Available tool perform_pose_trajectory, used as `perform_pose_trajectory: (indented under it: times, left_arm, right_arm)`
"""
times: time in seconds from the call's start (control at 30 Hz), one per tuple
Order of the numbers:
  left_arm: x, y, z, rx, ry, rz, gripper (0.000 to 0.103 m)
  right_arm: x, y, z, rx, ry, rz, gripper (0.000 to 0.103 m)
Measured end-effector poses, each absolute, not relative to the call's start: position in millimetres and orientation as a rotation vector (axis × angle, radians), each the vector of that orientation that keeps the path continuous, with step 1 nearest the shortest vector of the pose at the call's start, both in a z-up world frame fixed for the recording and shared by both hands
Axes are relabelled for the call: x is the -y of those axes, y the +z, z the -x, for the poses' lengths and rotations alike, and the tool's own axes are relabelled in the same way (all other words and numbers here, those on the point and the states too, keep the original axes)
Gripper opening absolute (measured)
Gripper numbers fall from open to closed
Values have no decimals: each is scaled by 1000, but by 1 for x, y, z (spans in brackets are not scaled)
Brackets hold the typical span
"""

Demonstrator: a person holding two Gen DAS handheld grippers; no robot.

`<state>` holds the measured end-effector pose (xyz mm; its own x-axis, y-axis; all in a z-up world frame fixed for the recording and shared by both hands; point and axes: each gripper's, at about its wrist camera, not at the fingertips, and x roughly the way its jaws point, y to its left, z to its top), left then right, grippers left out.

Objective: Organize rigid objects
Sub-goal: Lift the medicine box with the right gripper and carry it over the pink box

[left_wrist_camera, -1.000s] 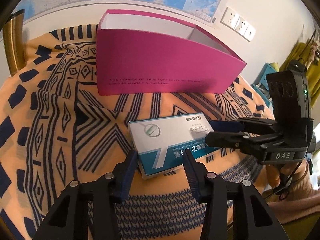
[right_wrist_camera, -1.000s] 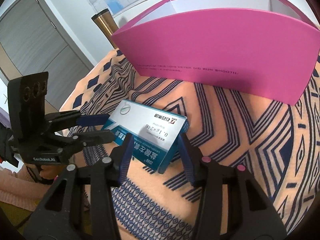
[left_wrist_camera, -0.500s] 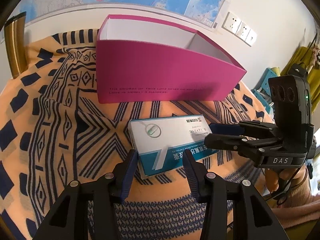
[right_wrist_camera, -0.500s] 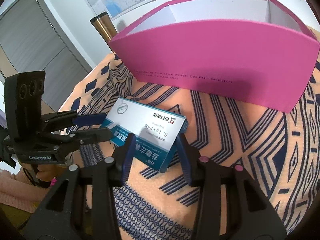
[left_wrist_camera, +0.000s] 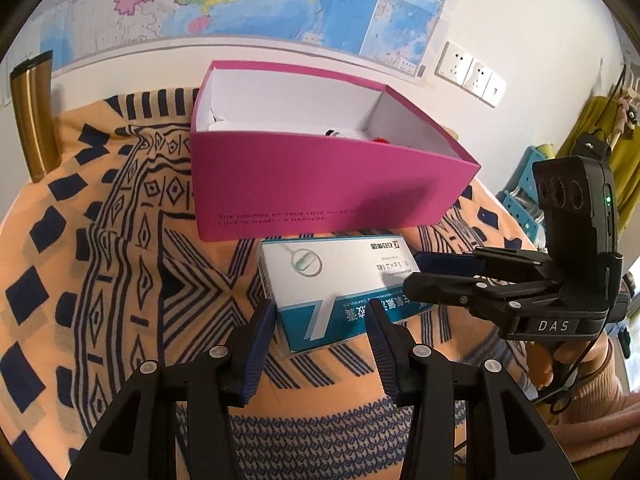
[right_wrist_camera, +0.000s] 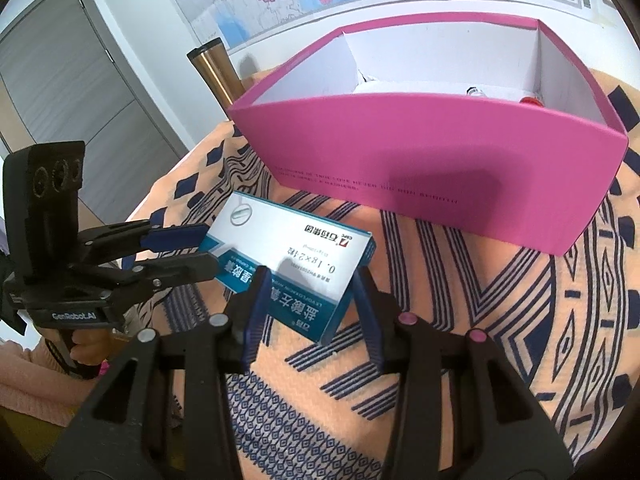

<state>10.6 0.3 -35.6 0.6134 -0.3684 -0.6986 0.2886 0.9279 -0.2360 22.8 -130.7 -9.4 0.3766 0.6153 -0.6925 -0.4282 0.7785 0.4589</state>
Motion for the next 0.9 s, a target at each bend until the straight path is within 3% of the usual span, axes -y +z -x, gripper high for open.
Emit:
perform_pose_trajectory:
  times: [0.9]
  left_arm:
    - [1,-10,-11,-752,-372,86,46]
  right_arm:
    - [130,24,-33,-883,671,-169,45]
